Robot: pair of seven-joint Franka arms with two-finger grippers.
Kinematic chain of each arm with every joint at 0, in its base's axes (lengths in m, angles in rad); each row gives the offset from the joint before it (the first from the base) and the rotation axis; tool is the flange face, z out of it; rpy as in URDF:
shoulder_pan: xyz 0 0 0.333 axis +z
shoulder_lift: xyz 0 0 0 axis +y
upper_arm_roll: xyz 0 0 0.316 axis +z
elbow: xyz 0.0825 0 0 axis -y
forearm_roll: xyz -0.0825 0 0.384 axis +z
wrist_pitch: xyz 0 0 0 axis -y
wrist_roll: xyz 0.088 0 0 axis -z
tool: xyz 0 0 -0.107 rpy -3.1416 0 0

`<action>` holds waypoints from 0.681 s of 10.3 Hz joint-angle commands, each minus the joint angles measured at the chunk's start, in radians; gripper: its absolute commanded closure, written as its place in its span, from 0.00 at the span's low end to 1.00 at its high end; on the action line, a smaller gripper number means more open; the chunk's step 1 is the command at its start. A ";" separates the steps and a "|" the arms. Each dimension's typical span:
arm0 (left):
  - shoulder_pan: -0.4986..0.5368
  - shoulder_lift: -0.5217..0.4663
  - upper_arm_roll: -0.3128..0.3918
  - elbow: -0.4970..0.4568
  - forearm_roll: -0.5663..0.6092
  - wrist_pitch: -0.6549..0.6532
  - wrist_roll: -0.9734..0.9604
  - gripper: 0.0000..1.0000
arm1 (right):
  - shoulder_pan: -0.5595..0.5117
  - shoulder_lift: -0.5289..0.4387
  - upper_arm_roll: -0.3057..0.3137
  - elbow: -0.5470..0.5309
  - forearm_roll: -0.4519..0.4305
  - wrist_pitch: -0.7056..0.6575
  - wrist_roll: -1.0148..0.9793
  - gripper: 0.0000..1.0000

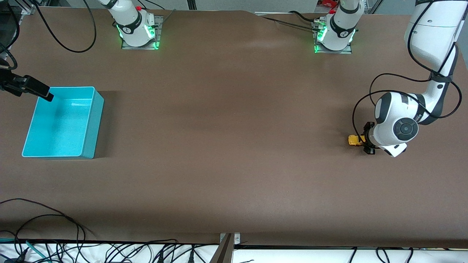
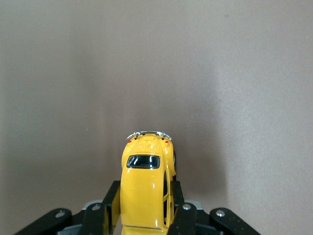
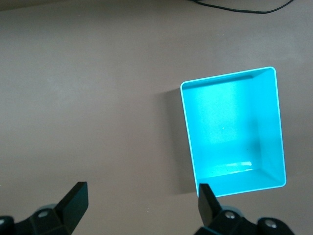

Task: Wind up and store yellow beetle car
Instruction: 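Drag the held car back and forth on the table with the left gripper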

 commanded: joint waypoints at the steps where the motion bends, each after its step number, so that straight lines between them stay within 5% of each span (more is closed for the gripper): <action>1: 0.016 0.094 0.003 0.034 0.038 0.038 0.007 1.00 | -0.004 0.001 0.001 0.018 0.015 -0.006 0.003 0.00; 7: 0.018 0.086 0.003 0.037 0.038 0.035 0.007 1.00 | -0.004 0.003 0.001 0.018 0.013 -0.006 0.003 0.00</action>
